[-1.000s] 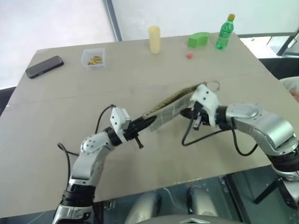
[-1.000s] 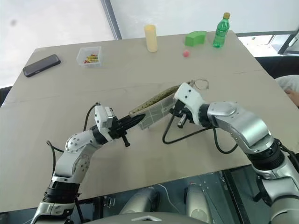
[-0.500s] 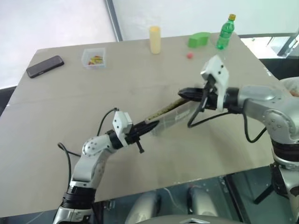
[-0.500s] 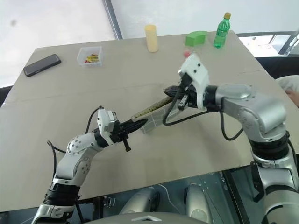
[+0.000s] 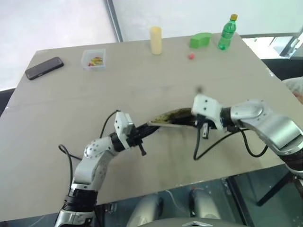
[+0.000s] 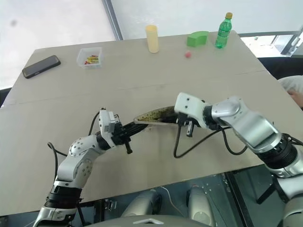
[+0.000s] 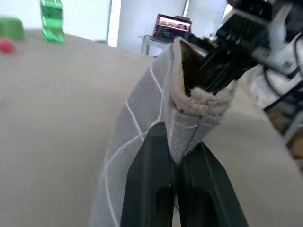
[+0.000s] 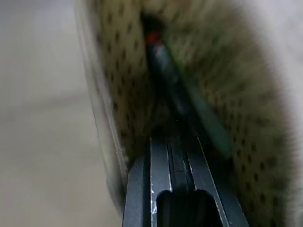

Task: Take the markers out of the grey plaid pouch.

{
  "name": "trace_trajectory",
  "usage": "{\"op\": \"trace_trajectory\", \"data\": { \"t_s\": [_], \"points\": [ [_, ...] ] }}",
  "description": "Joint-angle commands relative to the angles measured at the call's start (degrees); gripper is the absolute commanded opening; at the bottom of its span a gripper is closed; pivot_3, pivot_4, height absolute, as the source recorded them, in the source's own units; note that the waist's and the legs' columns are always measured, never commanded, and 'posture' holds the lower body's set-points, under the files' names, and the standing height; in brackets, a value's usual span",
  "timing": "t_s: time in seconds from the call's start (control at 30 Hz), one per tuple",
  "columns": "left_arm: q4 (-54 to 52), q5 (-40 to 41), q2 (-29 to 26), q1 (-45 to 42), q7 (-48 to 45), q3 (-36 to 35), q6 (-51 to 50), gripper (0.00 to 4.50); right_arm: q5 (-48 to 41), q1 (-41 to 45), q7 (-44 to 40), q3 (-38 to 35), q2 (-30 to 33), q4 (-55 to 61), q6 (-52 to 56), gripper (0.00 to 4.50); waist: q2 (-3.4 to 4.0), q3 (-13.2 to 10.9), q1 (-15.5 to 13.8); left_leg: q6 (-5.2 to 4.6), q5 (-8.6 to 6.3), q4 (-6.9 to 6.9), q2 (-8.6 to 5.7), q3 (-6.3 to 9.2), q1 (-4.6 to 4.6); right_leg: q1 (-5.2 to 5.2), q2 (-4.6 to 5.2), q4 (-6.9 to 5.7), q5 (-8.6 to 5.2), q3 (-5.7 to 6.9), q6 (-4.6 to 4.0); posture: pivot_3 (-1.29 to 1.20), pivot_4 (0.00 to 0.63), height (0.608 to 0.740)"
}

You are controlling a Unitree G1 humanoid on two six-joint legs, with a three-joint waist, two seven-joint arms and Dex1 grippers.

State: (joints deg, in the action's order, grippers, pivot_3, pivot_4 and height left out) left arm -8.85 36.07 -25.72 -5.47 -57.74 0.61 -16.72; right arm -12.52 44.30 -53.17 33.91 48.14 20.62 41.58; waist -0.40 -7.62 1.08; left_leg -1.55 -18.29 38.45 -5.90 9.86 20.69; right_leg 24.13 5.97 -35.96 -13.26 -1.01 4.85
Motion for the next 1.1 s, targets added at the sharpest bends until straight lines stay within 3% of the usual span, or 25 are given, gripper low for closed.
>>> {"op": "trace_trajectory", "data": {
  "t_s": [0.03,0.17,0.33,0.43,0.57,0.83,1.1],
  "points": [
    [-5.19,6.88,-2.49,1.81,-2.48,-1.01,-7.34,0.00,2.09,4.38,-6.37,-0.87,0.33,0.53,-4.21,0.03,0.00,0.00,-0.05,0.00,0.00,0.00,0.01,0.01,0.02,0.03,0.00,-0.01,0.00,0.00,0.00,0.00,0.150,0.740],
    [-6.51,8.98,-4.40,3.38,-2.91,-1.23,-11.39,0.00,4.78,5.86,-10.54,-1.01,0.91,0.86,-7.95,0.03,0.00,0.00,-0.37,0.00,0.00,-0.04,0.03,0.02,0.02,0.04,-0.02,0.01,0.00,0.00,0.00,0.00,0.150,0.740],
    [-9.16,16.90,-4.67,3.54,0.38,-3.03,-20.53,0.00,10.99,5.71,-13.30,0.82,1.47,1.37,-11.28,2.06,0.00,0.00,-0.39,0.00,0.00,0.00,0.01,0.02,0.02,0.02,0.00,0.01,0.00,0.00,0.00,0.00,0.150,0.740],
    [-11.55,22.70,-5.42,3.18,1.02,-4.15,-25.95,0.00,9.22,6.68,-17.41,-1.94,3.35,4.97,-8.55,2.06,0.01,-0.01,-0.36,0.00,0.00,-0.03,0.02,0.02,0.05,0.06,0.00,-0.01,0.00,-0.01,0.00,0.00,0.150,0.740],
    [-11.74,23.85,-5.48,2.40,1.99,-4.24,-28.08,0.00,8.38,7.52,-19.62,-4.23,3.88,6.99,-6.82,2.06,0.01,-0.01,-0.40,0.00,0.00,-0.03,0.03,0.00,0.04,0.05,-0.01,0.01,0.00,-0.02,-0.01,0.00,0.150,0.740],
    [-8.72,11.40,-5.07,3.10,2.92,-0.19,-21.29,0.00,16.64,-0.77,-14.98,2.08,-1.63,3.07,-11.64,2.06,-0.03,0.02,-0.42,0.01,0.00,-0.02,0.03,-0.05,0.01,0.04,0.00,-0.01,0.00,-0.05,-0.01,0.00,0.150,0.740],
    [-8.61,8.53,-4.21,4.30,2.77,-0.41,-17.98,0.00,22.09,-1.54,-16.18,3.44,-2.43,2.79,-12.62,2.06,-0.02,0.02,-0.39,0.01,0.00,0.00,0.04,-0.04,-0.03,0.03,-0.02,-0.05,0.00,-0.05,-0.01,0.00,0.150,0.740]
  ]
}}
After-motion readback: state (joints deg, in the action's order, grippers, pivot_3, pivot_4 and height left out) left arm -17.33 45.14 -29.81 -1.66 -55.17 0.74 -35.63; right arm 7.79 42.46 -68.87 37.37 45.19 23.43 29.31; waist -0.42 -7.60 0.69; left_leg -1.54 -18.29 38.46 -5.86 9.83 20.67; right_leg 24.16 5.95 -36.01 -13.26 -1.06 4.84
